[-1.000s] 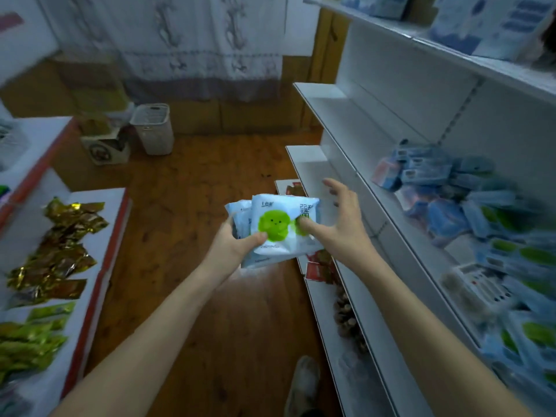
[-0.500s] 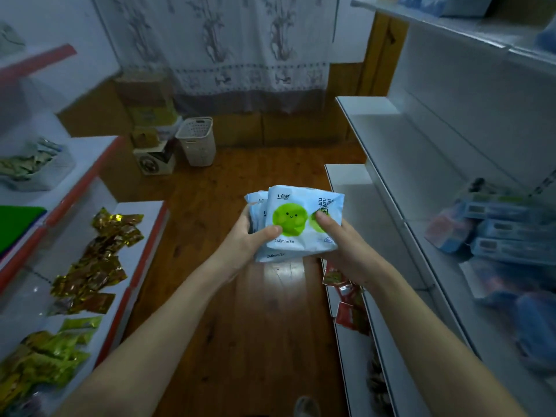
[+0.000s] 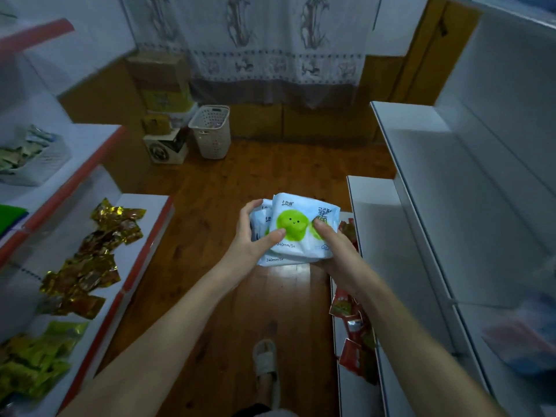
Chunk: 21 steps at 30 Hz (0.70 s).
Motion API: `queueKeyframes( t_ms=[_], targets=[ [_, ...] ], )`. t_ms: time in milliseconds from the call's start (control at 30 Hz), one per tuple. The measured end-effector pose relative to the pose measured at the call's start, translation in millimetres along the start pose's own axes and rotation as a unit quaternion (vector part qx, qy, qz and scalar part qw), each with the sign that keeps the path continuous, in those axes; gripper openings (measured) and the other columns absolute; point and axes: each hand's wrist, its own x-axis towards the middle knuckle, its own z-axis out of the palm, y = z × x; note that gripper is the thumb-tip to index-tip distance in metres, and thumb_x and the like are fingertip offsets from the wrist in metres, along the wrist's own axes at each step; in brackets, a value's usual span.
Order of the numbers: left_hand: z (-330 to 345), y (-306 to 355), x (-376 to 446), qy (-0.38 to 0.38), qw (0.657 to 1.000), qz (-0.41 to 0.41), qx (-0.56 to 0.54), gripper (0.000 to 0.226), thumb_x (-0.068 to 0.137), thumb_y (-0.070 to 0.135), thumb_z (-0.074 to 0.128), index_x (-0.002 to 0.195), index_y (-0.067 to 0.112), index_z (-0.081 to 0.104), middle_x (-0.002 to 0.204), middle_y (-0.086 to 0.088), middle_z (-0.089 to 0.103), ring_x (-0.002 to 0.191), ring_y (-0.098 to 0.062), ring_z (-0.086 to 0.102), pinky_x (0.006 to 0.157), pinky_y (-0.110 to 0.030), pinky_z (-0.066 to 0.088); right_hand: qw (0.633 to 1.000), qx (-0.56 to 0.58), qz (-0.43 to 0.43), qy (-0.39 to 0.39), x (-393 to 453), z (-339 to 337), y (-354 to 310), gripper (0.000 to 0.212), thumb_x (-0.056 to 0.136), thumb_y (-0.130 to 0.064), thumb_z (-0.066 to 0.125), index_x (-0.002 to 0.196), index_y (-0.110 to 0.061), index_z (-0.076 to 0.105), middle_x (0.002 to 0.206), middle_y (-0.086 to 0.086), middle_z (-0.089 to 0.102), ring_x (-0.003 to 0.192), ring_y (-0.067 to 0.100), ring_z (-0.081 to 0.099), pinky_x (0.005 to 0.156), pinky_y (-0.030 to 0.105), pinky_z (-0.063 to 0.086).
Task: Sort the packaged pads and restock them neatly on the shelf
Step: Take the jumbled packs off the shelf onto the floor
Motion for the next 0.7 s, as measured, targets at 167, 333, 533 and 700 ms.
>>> queueKeyframes(
  t_ms=[167,333,533,700],
  targets=[
    [-15.4,-6.6,92.1,-0.027,1.0,-0.013,-0.006,0.068,0.081,0.019,0.072,0.135,0.033,0.033,0.13,-0.001,0.053,0.103,-0.014,0.068,0.08,-0.03,0.057,0.999,-0.029,0.021,0.032,94.0,-25.5,-10.4,0.05,0.093,-0.047,0.056,0.133,-0.017,0.056,0.124,0.009,0.068,0.116,0.03,0.064,0.103,0.056,0.046],
    [-31.9,-14.8,175.8,-0.035,0.999,-0.032,0.007,0.06,0.087,0.014,0.069,0.133,0.033,0.036,0.127,-0.004,0.056,0.101,-0.017,0.069,0.077,-0.03,0.058,0.997,-0.023,0.035,0.059,169.0,-40.8,-16.1,0.05,0.092,-0.05,0.055,0.131,-0.02,0.058,0.122,0.007,0.069,0.115,0.03,0.064,0.098,0.049,0.05],
    [-39.2,-24.8,274.8,-0.016,0.997,-0.066,0.03,0.058,0.076,0.036,0.081,0.123,0.042,0.048,0.134,-0.007,0.051,0.11,-0.021,0.064,0.083,-0.037,0.058,0.995,-0.007,0.049,0.082,258.4,-71.4,-36.5,0.051,0.089,-0.048,0.057,0.132,-0.022,0.058,0.122,0.005,0.069,0.114,0.026,0.065,0.095,0.047,0.052],
    [-40.2,-45.3,376.6,0.004,0.992,-0.098,0.078,0.07,0.054,0.065,0.085,0.115,0.055,0.051,0.136,-0.008,0.048,0.116,-0.028,0.059,0.087,-0.048,0.057,0.993,0.002,0.058,0.099,349.5,-114.4,-49.9,0.049,0.091,-0.047,0.056,0.132,-0.019,0.058,0.121,0.006,0.07,0.113,0.027,0.066,0.098,0.05,0.05]
  ],
)
